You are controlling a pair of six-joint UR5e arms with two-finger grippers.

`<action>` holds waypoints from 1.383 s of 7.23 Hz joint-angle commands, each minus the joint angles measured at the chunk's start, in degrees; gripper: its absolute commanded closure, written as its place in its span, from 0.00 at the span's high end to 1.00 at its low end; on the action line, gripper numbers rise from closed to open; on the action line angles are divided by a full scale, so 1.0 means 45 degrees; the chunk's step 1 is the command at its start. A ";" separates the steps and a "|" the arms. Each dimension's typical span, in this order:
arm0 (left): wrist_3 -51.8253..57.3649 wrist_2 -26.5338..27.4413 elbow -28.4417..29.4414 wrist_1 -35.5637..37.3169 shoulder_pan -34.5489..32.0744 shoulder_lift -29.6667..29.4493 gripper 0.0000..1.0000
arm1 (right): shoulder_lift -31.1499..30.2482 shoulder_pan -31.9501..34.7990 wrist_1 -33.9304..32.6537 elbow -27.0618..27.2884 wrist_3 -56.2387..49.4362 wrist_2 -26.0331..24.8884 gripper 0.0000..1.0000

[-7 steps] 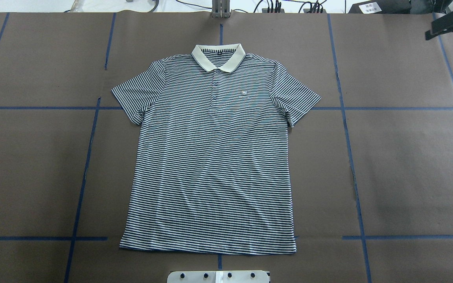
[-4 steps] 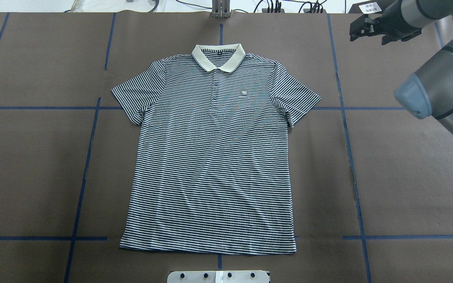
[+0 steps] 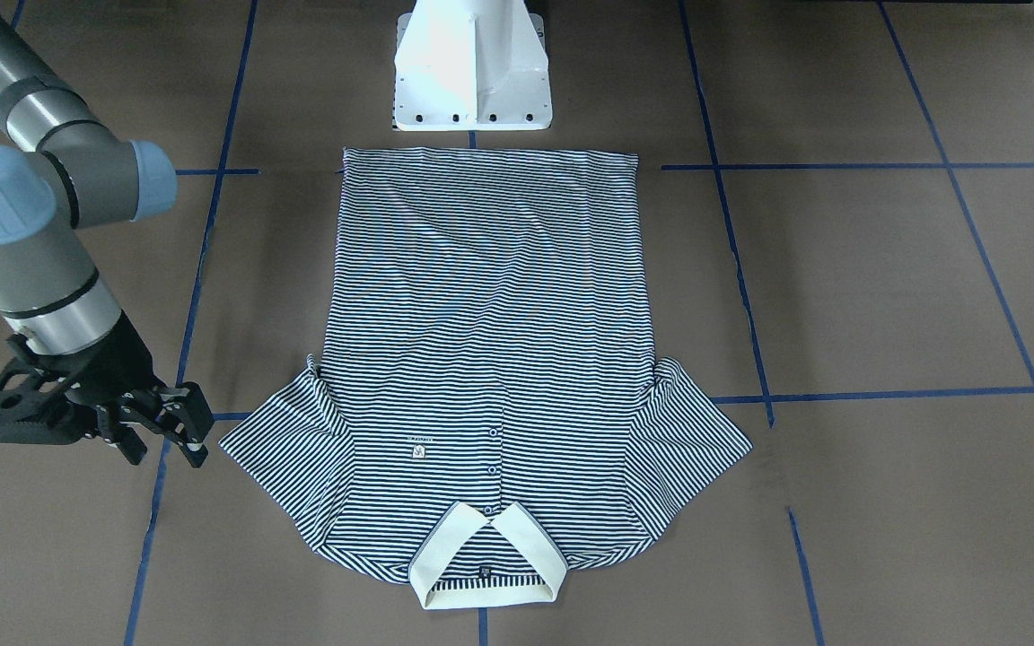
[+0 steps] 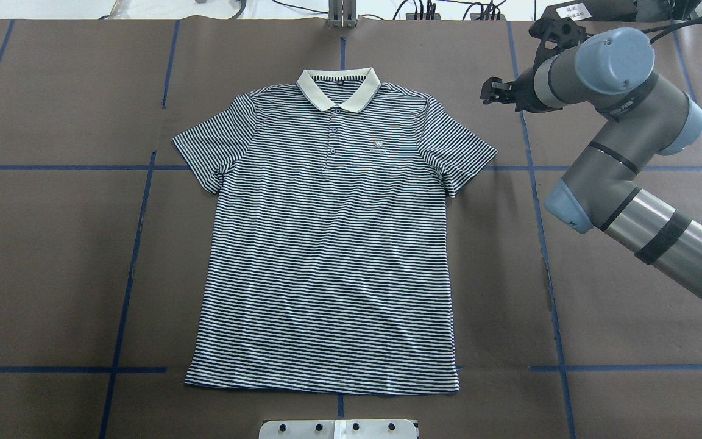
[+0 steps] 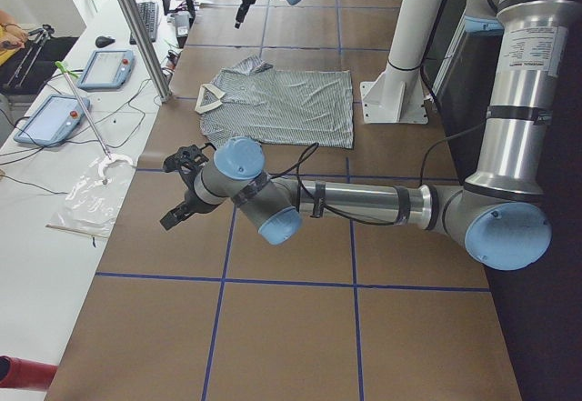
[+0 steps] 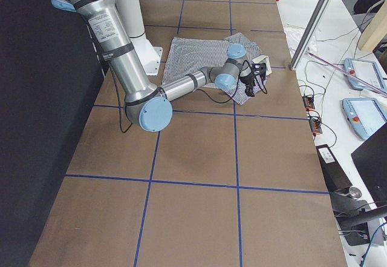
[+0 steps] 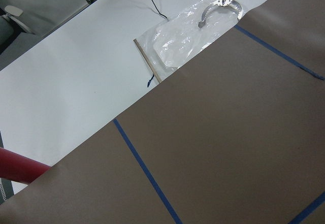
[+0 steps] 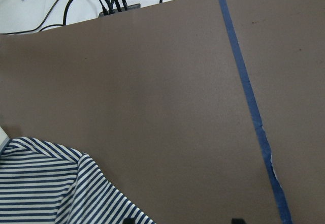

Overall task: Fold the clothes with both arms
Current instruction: 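Move the right gripper toward the shirt's sleeve nearest it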

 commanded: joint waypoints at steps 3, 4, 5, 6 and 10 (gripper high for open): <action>0.0019 0.0000 0.0000 0.0000 0.0029 -0.0003 1.00 | -0.0099 -0.1030 0.0184 -0.0478 0.0155 -0.1208 0.61; 0.0019 0.0000 0.0019 0.0000 0.0029 -0.0003 1.00 | -0.0138 -0.1088 0.0164 -0.0498 0.0155 -0.1227 0.61; 0.0019 0.0000 0.0020 0.0000 0.0029 -0.0003 1.00 | -0.0138 -0.1166 0.0183 -0.0692 0.0174 -0.1247 0.60; 0.0019 0.0000 0.0039 0.0000 0.0049 -0.0003 1.00 | -0.0139 -0.1186 0.0222 -0.0848 0.0175 -0.1247 0.60; 0.0019 0.0000 0.0039 0.0000 0.0049 0.0016 1.00 | -0.0158 -0.1265 0.0223 -0.0928 0.0194 -0.1247 0.59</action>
